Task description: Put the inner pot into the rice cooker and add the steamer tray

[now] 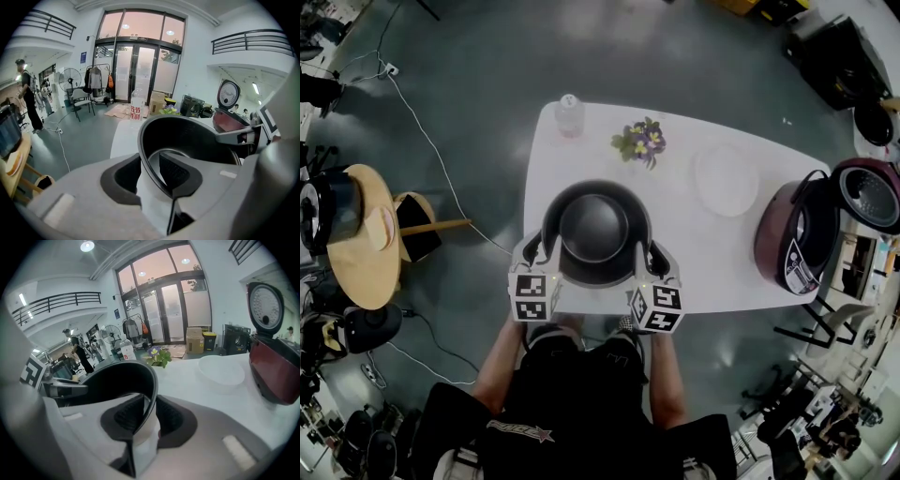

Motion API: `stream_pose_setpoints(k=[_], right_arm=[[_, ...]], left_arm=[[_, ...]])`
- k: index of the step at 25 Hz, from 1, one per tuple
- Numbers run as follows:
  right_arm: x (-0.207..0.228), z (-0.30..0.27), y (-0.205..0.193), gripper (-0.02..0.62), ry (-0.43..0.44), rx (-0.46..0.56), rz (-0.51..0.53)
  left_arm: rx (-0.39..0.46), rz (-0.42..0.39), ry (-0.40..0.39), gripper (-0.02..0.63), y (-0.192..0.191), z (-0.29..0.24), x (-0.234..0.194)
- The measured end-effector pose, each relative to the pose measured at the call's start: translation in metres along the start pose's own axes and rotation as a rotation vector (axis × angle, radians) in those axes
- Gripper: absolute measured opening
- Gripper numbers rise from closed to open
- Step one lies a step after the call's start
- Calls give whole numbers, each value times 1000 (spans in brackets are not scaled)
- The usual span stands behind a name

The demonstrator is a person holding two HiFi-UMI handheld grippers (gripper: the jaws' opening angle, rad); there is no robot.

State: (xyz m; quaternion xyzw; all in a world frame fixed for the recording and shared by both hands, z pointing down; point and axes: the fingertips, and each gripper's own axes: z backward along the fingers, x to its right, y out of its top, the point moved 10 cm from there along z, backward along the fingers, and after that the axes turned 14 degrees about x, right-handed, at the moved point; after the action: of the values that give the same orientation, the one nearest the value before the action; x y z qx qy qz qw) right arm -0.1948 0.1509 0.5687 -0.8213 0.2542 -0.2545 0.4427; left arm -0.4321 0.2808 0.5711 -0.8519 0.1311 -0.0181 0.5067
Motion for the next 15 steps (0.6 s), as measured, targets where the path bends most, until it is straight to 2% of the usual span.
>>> stream_pose_setpoints(k=[6, 15], right_arm=[[-1, 1, -1, 75, -16, 2, -17], [1, 17, 21, 69, -40, 69, -29]], left_arm=[[-3, 19, 4, 121, 0, 2, 2], [42, -44, -12, 118, 30, 12, 11]])
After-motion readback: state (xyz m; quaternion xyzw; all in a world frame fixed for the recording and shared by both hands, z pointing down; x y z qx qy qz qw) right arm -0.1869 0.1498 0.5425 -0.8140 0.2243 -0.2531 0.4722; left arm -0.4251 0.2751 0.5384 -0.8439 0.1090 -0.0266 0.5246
